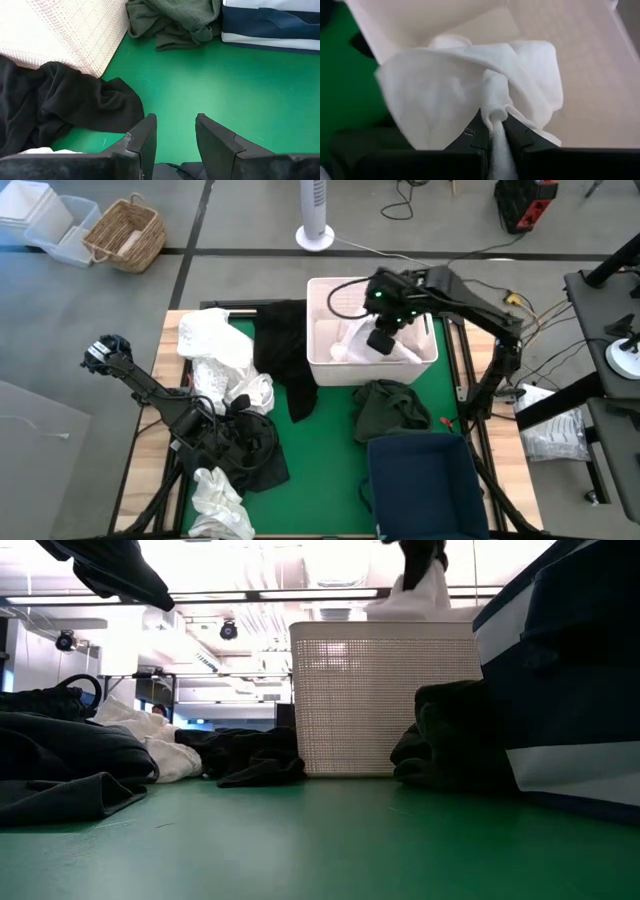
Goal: Sort clothes
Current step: Put the white long sleeve shirt into the white laundry bin
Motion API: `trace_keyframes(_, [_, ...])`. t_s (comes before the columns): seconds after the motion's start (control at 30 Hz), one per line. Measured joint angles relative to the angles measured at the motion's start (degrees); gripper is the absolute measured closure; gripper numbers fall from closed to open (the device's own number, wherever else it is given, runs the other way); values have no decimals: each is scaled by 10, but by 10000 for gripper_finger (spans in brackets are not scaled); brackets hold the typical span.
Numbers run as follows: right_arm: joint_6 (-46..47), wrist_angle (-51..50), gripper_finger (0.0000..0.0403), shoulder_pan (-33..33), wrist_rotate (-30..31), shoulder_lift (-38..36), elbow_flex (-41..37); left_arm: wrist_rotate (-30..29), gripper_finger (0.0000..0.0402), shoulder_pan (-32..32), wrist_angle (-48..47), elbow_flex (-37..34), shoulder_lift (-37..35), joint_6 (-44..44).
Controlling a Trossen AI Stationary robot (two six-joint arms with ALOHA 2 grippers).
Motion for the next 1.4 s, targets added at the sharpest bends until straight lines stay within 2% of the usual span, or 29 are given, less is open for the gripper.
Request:
trace_keyframes(0.3, [-10, 8, 390, -8, 0, 80, -7, 0, 286, 0, 0, 0, 0, 1])
trace_keyframes(0.57, [-63, 10, 390, -27, 0, 145, -6, 0, 286, 0, 0, 0, 0, 1])
trace_keyframes(0.77, [-114, 19, 390, -35, 0, 168, -5, 0, 286, 0, 0, 0, 0, 0])
trace_keyframes(1.13, [-279, 40, 389, -35, -2, 162, -5, 3, 286, 0, 0, 0, 0, 0])
trace_keyframes(1.27, [-315, 40, 367, -35, -4, 161, -5, 3, 286, 0, 0, 0, 0, 0])
trace_keyframes(1.4, [-323, 41, 315, -35, -4, 161, -5, 3, 286, 0, 0, 0, 0, 0])
